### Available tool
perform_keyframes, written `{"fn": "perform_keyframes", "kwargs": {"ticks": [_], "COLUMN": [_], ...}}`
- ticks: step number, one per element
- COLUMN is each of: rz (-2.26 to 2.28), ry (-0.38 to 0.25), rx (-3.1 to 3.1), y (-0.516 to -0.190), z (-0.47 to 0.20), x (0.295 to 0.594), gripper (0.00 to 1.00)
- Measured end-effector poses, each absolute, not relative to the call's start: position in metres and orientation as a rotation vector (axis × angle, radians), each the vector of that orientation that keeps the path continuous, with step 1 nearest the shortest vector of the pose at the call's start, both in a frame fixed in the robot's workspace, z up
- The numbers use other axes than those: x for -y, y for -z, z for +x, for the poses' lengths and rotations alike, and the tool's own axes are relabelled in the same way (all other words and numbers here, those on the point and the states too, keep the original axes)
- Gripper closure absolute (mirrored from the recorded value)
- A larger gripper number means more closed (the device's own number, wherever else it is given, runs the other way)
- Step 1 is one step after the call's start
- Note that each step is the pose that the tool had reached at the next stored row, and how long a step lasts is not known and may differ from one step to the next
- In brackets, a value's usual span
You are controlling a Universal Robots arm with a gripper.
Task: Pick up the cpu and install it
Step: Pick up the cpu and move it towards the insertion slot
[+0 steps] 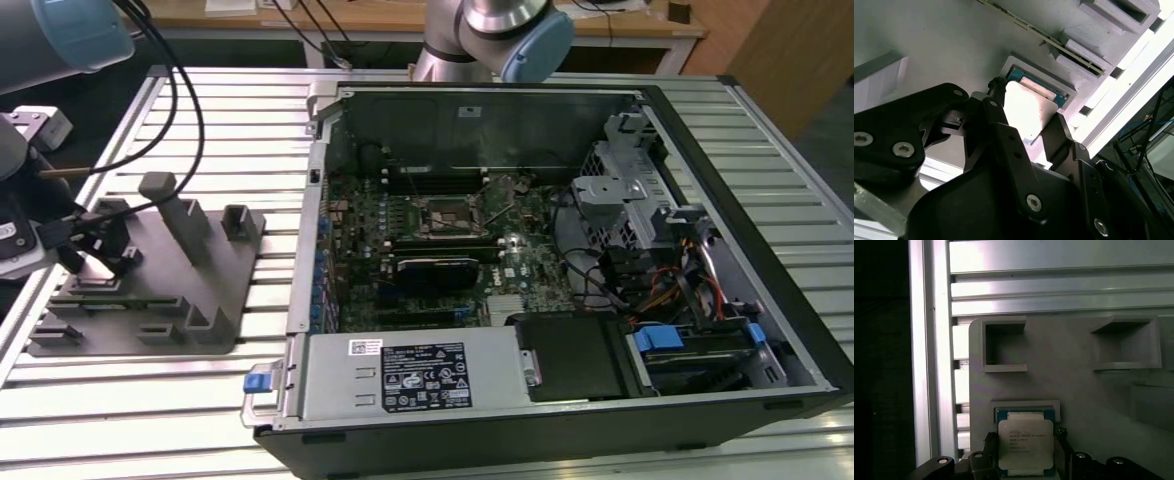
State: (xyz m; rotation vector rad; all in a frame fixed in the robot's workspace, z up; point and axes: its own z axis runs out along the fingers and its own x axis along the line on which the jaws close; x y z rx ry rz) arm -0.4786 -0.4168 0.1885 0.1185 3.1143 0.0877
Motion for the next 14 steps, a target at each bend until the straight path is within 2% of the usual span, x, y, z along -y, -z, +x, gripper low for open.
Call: {"fn": "perform_keyframes", "kwargs": {"ticks": [14], "rz": [0.119], "ry": [-0.088], "rx": [-3.116], "y": [-0.187], "z": [-0.4786], "x": [0.4168], "gripper": [0.46]}}
